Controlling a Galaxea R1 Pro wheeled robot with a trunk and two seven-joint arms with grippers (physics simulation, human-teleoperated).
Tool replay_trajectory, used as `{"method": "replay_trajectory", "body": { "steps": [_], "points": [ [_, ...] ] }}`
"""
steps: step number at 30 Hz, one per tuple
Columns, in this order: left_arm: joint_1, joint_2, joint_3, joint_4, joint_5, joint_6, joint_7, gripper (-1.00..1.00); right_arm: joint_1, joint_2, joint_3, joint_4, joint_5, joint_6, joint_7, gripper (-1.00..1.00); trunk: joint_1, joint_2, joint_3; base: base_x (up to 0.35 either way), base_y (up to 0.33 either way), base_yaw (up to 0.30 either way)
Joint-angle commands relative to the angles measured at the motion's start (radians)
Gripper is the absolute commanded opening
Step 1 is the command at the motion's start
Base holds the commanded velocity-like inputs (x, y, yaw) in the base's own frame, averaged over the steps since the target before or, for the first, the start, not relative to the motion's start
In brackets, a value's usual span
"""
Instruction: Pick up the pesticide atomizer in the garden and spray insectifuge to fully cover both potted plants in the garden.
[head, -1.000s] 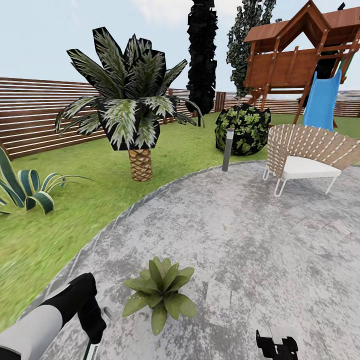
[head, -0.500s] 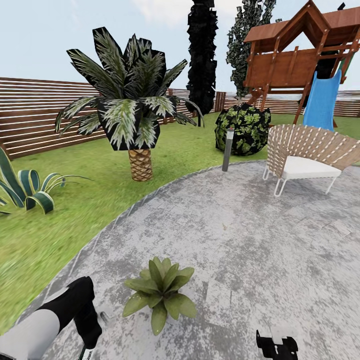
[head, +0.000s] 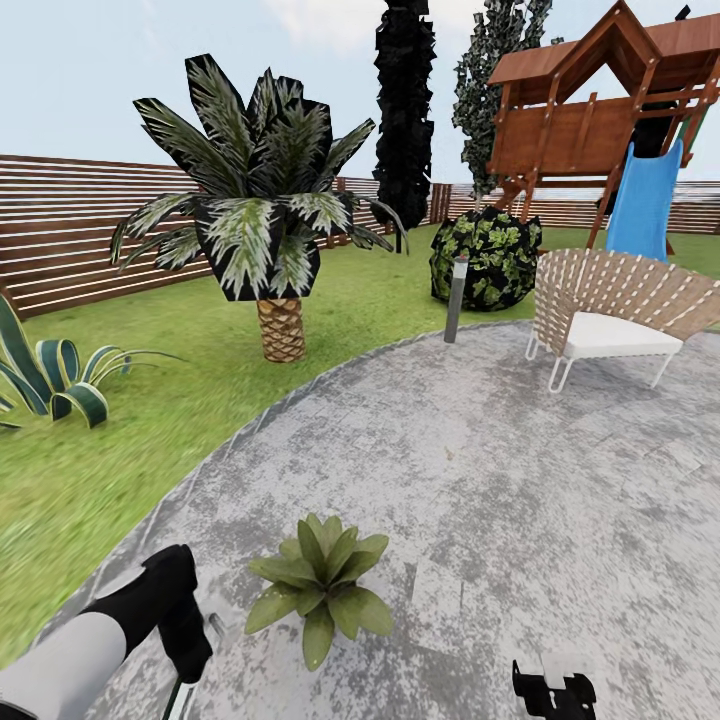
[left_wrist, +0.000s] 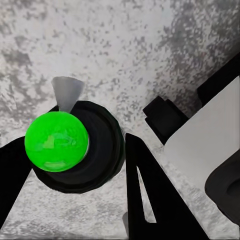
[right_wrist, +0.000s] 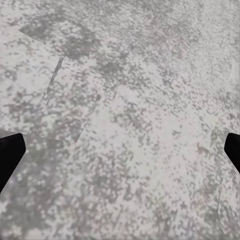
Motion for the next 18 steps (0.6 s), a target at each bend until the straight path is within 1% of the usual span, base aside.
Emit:
{"method": "replay_trajectory", "body": {
  "steps": [1, 3, 5, 9, 12, 15, 18],
  "points": [
    [0.000, 0.002, -0.023, -0.002, -0.004, 0.008, -0.005, -1.00, 0.000, 0.000, -0.008, 0.001, 0.011, -0.003, -0.003, 1.00, 0.000, 0.000, -0.001, 0.000, 0.000, 0.000],
    [0.001, 0.003, -0.059, 0.000, -0.004, 0.009, -0.004, -1.00, 0.000, 0.000, -0.008, 0.002, 0.011, -0.003, -0.003, 1.00, 0.000, 0.000, -0.001, -0.003, 0.000, 0.000],
    [0.000, 0.003, -0.072, 0.002, -0.003, 0.009, -0.003, -1.00, 0.000, 0.000, -0.008, 0.001, 0.011, -0.003, -0.003, 1.00, 0.000, 0.000, -0.001, -0.080, 0.000, 0.000],
    [0.000, 0.006, -0.075, 0.010, -0.003, 0.011, -0.002, -1.00, 0.000, 0.000, -0.008, 0.001, 0.011, -0.003, -0.003, 1.00, 0.000, 0.000, -0.001, -0.149, 0.000, 0.000],
    [0.000, 0.022, -0.068, 0.013, -0.002, 0.010, -0.002, -1.00, -0.001, 0.000, -0.008, 0.001, 0.011, -0.003, -0.003, 1.00, 0.000, 0.000, -0.001, -0.027, 0.000, -0.017],
    [0.001, 0.038, -0.065, 0.015, 0.002, 0.010, -0.003, -1.00, -0.001, 0.000, -0.008, 0.001, 0.011, -0.003, -0.003, 1.00, 0.000, 0.000, -0.001, -0.004, 0.000, -0.199],
    [0.001, 0.040, -0.063, 0.014, 0.005, 0.013, -0.003, -1.00, -0.001, 0.000, -0.008, 0.001, 0.011, -0.003, -0.003, 1.00, 0.000, 0.000, -0.003, 0.000, 0.000, -0.135]
  ]
}}
